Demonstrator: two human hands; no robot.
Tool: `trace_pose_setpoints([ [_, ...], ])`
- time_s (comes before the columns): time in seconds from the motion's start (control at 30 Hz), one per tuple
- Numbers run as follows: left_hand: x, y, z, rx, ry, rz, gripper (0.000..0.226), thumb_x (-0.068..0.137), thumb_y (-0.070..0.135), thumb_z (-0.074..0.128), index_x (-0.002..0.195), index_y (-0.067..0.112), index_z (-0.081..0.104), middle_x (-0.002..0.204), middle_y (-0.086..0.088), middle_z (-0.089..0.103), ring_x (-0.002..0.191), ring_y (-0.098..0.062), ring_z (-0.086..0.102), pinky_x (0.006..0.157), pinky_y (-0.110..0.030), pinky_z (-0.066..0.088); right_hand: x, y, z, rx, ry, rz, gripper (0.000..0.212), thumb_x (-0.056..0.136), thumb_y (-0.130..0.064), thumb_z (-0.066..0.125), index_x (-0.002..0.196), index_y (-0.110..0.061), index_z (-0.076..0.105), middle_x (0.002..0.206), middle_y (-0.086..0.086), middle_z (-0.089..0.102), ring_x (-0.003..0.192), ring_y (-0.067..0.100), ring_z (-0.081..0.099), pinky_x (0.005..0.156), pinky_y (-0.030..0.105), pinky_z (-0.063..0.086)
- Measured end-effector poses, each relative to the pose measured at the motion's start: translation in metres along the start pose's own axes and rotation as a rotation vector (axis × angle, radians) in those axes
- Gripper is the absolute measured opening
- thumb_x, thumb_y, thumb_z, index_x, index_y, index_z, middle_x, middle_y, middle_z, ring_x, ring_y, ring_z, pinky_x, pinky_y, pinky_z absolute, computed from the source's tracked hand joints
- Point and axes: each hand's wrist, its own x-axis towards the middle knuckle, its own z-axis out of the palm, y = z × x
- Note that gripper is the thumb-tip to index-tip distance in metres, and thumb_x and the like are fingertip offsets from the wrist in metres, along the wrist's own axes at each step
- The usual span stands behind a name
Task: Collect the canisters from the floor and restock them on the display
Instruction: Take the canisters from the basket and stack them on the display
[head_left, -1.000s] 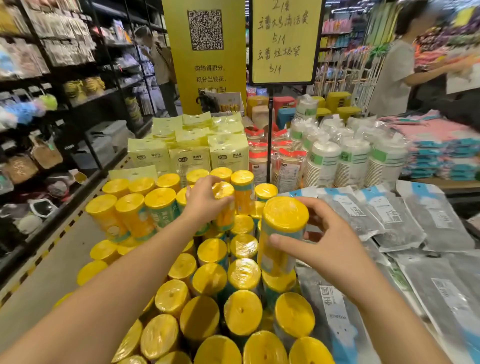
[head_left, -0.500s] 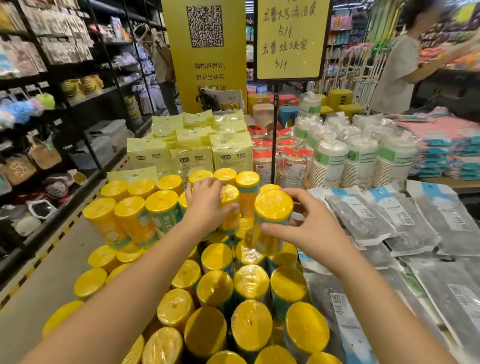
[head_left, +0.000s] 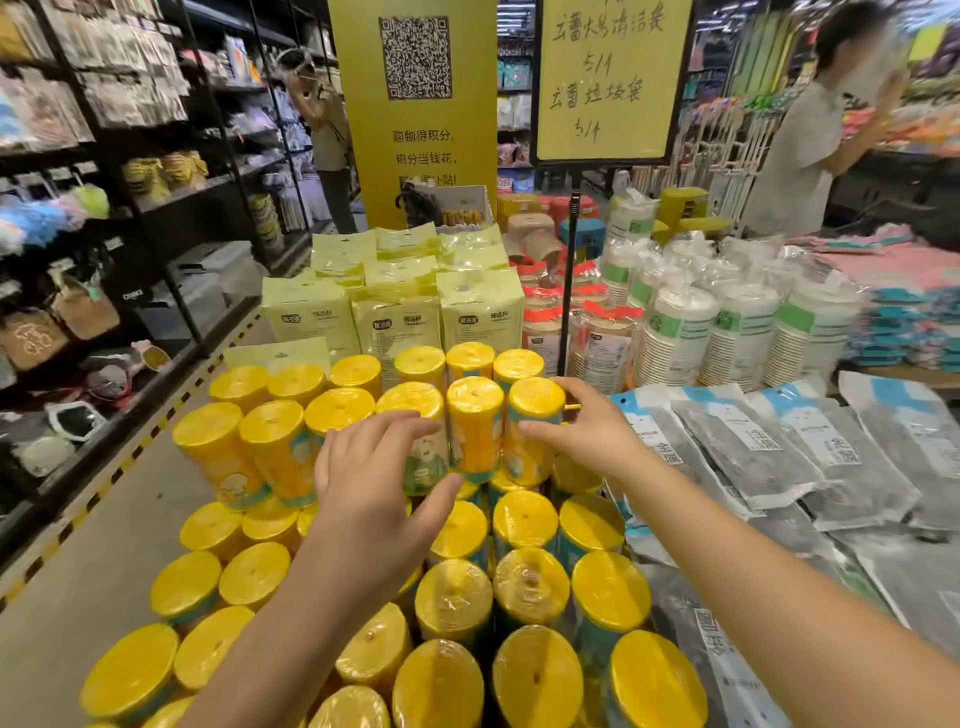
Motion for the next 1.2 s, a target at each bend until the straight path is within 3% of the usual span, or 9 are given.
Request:
trace_pose_setpoints([
  [0.23, -0.023, 0.003, -0.014, -0.014, -0.013, -0.015, 0.046, 0.09, 0.048, 0.067, 0.133, 0.039, 0.052, 0.129, 0.027, 0.042, 0.125, 0.009, 0.027, 0.117, -0.056, 0.029, 0.0, 0.001, 0.005, -0.073, -0.032, 0.039, 0.08, 0.072, -0.046, 0.089, 0.139, -0.029, 0.048, 0.134, -0.006, 0.058, 0.121, 0.016, 0.056, 0.093, 0.032, 0.047],
  [0.33, -0.024, 0.007, -0.025, -0.016, -0.033, -0.043, 0.047, 0.091, 0.05, 0.065, 0.135, 0.042, 0.049, 0.128, 0.031, 0.036, 0.121, 0.013, 0.021, 0.119, -0.051, 0.025, -0.01, -0.009, -0.002, -0.204, -0.044, 0.057, 0.097, 0.074, -0.054, 0.085, 0.151, -0.023, 0.035, 0.149, 0.003, 0.048, 0.133, 0.022, 0.049, 0.104, 0.04, 0.047],
  [0.43, -0.029, 0.011, -0.039, 0.042, -0.053, -0.02, 0.05, 0.092, 0.058, 0.058, 0.137, 0.041, 0.047, 0.13, 0.029, 0.036, 0.129, 0.002, 0.027, 0.119, -0.046, 0.023, -0.035, -0.031, -0.018, -0.468, 0.001, -0.148, 0.103, 0.079, -0.058, 0.078, 0.158, -0.021, 0.024, 0.157, 0.004, 0.035, 0.145, 0.025, 0.035, 0.115, 0.045, 0.037],
  [0.57, -0.049, 0.021, -0.059, 0.137, -0.073, -0.002, 0.054, 0.091, 0.057, 0.058, 0.141, 0.035, 0.048, 0.142, 0.016, 0.043, 0.137, -0.01, 0.029, 0.119, -0.045, 0.022, -0.094, -0.075, -0.033, -0.713, -0.095, -0.465, 0.09, 0.084, -0.059, 0.07, 0.156, -0.026, 0.028, 0.153, -0.003, 0.038, 0.144, 0.021, 0.034, 0.116, 0.039, 0.034],
  [0.77, -0.11, 0.043, -0.098, 0.338, -0.16, -0.024, 0.06, 0.094, 0.054, 0.058, 0.146, 0.031, 0.041, 0.152, 0.006, 0.033, 0.144, -0.022, 0.022, 0.122, -0.044, 0.017, -0.205, -0.131, -0.021, -0.707, -0.277, -0.589, 0.077, 0.086, -0.065, 0.063, 0.152, -0.035, 0.036, 0.149, -0.011, 0.042, 0.139, 0.014, 0.039, 0.108, 0.034, 0.042],
  [0.93, -0.181, 0.056, -0.134, 0.493, -0.172, -0.116, 0.058, 0.084, 0.054, 0.064, 0.132, 0.022, 0.057, 0.14, -0.006, 0.05, 0.135, -0.033, 0.039, 0.112, -0.05, 0.031, -0.276, -0.157, 0.004, -0.693, -0.384, -0.722, 0.07, 0.09, -0.061, 0.061, 0.151, -0.04, 0.035, 0.149, -0.012, 0.041, 0.138, 0.015, 0.04, 0.106, 0.034, 0.043],
  [1.07, -0.26, 0.069, -0.163, 0.549, -0.16, -0.298, 0.059, 0.089, 0.051, 0.065, 0.138, 0.025, 0.049, 0.148, -0.002, 0.039, 0.142, -0.029, 0.027, 0.119, -0.048, 0.021, -0.322, -0.172, 0.034, -0.632, -0.507, -0.894, 0.068, 0.09, -0.06, 0.059, 0.151, -0.042, 0.033, 0.148, -0.013, 0.039, 0.137, 0.014, 0.04, 0.103, 0.032, 0.042],
  [1.2, -0.347, 0.086, -0.192, 0.579, -0.163, -0.538, 0.063, 0.091, 0.049, 0.063, 0.146, 0.029, 0.04, 0.152, 0.001, 0.032, 0.143, -0.025, 0.022, 0.115, -0.04, 0.019, -0.375, -0.186, 0.068, -0.558, -0.644, -1.061, 0.069, 0.09, -0.058, 0.059, 0.151, -0.039, 0.034, 0.146, -0.011, 0.041, 0.136, 0.015, 0.04, 0.105, 0.033, 0.042],
])
